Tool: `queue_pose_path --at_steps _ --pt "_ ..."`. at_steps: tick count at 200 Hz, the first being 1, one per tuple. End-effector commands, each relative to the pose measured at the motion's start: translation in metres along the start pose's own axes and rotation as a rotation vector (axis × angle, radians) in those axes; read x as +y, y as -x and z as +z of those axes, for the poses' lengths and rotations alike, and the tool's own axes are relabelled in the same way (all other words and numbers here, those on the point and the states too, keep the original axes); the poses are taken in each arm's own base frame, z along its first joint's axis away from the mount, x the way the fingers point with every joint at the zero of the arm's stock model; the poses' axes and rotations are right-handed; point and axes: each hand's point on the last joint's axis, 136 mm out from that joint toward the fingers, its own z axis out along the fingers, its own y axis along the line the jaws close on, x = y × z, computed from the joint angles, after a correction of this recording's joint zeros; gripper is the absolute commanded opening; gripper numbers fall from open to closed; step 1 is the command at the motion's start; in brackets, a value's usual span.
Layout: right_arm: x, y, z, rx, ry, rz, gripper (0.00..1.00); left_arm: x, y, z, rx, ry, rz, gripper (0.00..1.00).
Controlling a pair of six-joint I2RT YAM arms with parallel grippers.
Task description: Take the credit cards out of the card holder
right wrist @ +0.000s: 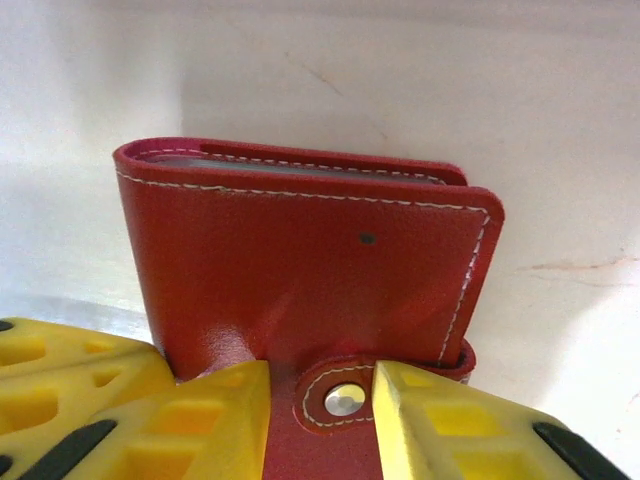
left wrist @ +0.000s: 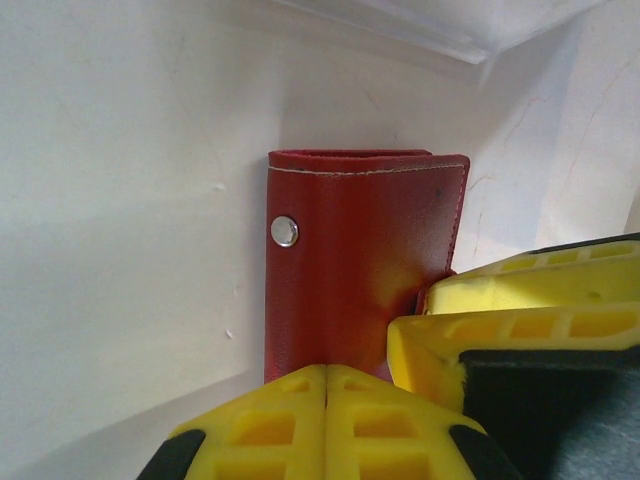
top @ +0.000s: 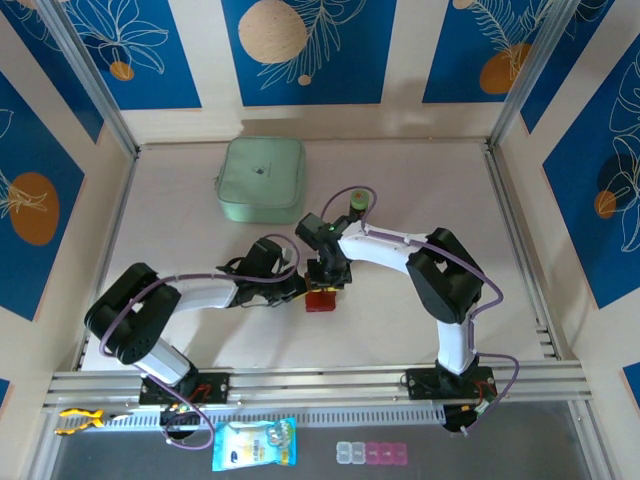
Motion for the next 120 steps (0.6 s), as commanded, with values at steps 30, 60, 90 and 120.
queue_pose_path --at_steps 30,60,90,120 --pt "-0.010 -0.013 0.018 0.045 -0.095 -0.005 0.26 0.014 -0.011 0.003 0.036 0.032 -0.032 0.00" --pt "-0.009 -0.012 0.014 0.029 -0.093 -0.002 0.20 0.014 -0.012 0.003 0.038 0.034 -0.034 0.00" --pt "-0.007 -0.010 0.010 0.012 -0.084 -0.001 0.11 0.014 -0.012 0.002 0.038 0.036 -0.034 0.00" --pt "-0.007 -0.008 0.001 -0.015 -0.069 0.004 0.00 0.017 -0.013 0.002 0.038 0.045 -0.037 0.00"
